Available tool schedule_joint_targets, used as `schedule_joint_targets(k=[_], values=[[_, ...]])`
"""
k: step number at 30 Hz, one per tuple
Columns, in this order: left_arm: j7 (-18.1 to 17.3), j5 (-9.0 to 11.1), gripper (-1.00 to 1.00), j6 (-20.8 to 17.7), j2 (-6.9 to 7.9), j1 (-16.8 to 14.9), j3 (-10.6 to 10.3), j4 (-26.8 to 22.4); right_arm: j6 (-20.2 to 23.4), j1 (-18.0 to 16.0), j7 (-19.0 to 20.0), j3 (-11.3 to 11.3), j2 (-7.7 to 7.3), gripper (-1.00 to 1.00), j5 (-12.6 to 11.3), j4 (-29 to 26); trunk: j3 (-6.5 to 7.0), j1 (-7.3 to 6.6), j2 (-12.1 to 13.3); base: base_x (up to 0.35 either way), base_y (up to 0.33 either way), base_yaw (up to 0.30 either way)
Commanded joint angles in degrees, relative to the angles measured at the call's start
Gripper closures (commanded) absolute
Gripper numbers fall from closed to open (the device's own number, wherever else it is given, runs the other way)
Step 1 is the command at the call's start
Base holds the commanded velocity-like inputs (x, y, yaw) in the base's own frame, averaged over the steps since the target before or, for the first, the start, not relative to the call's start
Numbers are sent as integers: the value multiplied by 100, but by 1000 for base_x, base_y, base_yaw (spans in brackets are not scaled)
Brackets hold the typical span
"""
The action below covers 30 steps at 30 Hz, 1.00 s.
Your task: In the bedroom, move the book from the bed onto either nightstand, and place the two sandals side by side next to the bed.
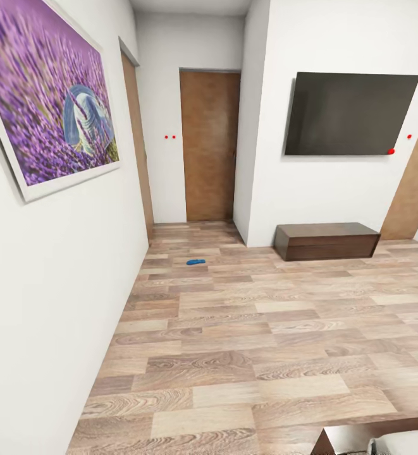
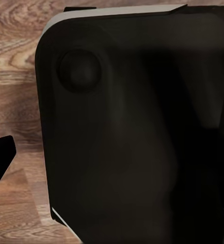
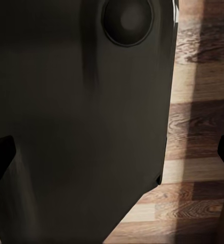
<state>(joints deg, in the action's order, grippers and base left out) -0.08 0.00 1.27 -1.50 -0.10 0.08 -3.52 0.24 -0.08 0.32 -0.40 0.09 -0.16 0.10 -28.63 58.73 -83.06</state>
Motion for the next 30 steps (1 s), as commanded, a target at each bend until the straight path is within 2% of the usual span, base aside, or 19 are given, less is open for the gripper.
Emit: schedule_joint_targets(k=[1,17,24,30], values=[[-1,0,-100,13,0,-1,1,0,2,-1,3,-4,0,-100,-2,-1,-12,0,-2,0,0,0],[-1,-5,-100,37,-2,0,1,0,2,-1,3,-3,0,-100,3,-1,-69,0,-2,0,0,0],[-1,-9,-100,474,3,-2,1,-2,2,-5,3,-11,0,-100,7,-1,-70,0,-2,46,0,0],[4,-16,-100,565,9,-6,1,-6,2,-2,3,-12,0,-100,7,-2,-70,0,-2,263,0,0]])
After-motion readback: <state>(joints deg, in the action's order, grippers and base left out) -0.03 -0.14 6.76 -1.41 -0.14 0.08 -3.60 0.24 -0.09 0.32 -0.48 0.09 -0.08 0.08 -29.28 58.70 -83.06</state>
